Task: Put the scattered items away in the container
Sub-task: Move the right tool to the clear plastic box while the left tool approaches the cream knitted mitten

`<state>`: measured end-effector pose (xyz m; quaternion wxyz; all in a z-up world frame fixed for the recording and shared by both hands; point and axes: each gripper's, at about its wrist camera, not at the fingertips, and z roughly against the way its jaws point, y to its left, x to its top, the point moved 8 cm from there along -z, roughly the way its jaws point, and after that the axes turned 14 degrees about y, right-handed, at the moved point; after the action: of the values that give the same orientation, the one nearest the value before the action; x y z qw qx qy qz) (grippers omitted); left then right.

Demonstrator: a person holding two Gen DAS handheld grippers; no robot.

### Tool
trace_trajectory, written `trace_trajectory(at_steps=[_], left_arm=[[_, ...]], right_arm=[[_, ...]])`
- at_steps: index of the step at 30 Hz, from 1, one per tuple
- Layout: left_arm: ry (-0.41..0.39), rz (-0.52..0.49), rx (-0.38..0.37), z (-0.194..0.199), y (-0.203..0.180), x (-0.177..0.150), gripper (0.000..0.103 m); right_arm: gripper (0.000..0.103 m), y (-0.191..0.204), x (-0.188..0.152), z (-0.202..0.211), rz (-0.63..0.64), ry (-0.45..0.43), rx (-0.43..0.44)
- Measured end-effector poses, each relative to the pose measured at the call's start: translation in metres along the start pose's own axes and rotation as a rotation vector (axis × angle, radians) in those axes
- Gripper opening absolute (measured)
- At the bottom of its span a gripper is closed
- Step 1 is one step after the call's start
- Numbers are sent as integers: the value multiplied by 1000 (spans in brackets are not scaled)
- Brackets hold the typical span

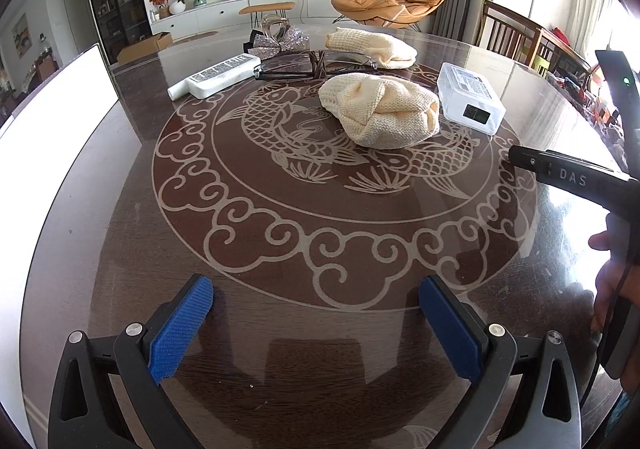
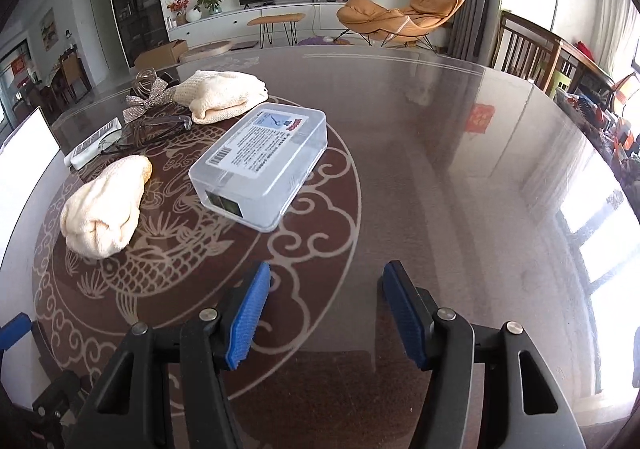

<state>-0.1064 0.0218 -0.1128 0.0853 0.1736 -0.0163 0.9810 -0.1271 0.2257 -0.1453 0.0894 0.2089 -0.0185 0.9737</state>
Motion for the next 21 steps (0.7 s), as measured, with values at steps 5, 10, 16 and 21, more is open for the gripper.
trace_trajectory(at_steps=[5,10,16,21], left_arm=[[63,45,-169,7,-14,28,103],[33,65,-146,14,-21,89,103],[66,135,-123,-21,-27,140,103],[109,86,2,-51,-35,144,103]], right_arm=[[60,-1,-1,1,2,-1,-12],[60,-2,0,1,-4,-1,-17],[61,-2,1,0,-6,-1,-15],[61,-2,1,1,-6,-1,-14]])
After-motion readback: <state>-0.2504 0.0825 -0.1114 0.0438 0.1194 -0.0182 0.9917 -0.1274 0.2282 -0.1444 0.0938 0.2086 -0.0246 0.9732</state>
